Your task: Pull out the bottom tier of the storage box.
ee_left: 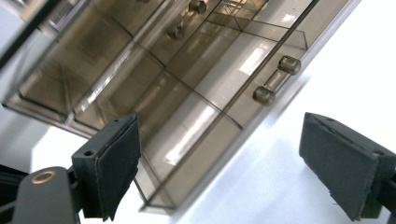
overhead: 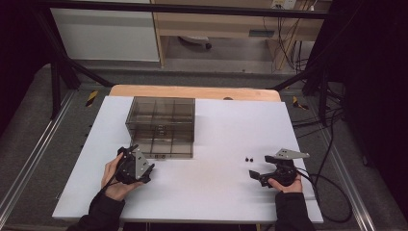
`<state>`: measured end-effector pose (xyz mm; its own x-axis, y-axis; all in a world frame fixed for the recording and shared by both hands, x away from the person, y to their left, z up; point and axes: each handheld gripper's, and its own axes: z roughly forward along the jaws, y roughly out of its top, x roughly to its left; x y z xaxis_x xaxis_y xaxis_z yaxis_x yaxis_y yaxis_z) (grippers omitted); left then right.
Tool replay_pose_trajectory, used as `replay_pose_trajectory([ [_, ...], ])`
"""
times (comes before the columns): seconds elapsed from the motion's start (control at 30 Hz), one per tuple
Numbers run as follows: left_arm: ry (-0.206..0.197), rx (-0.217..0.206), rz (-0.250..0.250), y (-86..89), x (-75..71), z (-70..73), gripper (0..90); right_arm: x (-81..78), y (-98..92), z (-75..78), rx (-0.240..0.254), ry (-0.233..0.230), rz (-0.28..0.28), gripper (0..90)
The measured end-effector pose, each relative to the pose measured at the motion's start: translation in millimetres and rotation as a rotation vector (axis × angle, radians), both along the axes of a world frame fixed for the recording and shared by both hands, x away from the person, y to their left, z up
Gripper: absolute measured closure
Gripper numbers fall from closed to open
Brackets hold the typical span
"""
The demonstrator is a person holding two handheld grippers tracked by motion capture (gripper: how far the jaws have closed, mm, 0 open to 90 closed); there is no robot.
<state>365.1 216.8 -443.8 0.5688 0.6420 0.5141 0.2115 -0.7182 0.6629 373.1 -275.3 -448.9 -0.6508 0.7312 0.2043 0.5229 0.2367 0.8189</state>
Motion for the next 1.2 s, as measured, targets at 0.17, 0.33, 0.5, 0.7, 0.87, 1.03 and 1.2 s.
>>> replay_pose_trajectory([
  [0.17,0.076,-0.103,0.015,10.6,-1.2,2.0,10.6,0.0,-0.4,0.1,-0.004,-0.002,-0.001,0.6],
  [0.33,0.114,-0.164,0.017,19.8,-4.0,3.5,10.0,0.1,-0.1,0.0,-0.005,-0.003,-0.004,0.6],
  [0.5,0.140,-0.222,0.024,27.7,-6.3,4.8,8.6,0.0,-0.1,0.0,-0.010,0.001,-0.007,0.6],
  [0.7,0.188,-0.296,0.035,39.7,-7.9,4.9,7.8,0.1,-0.2,0.1,-0.007,-0.002,-0.011,0.6],
  [0.87,0.218,-0.353,0.049,51.3,-9.1,4.2,6.8,0.0,0.5,-0.1,-0.007,0.002,-0.016,0.6],
  [1.03,0.252,-0.401,0.062,62.3,-8.8,2.6,6.8,0.2,-0.2,0.2,-0.014,-0.002,-0.018,0.6],
  [1.2,0.284,-0.438,0.068,69.8,-8.0,0.9,6.4,0.6,-0.2,0.0,-0.019,-0.003,-0.024,0.6],
])
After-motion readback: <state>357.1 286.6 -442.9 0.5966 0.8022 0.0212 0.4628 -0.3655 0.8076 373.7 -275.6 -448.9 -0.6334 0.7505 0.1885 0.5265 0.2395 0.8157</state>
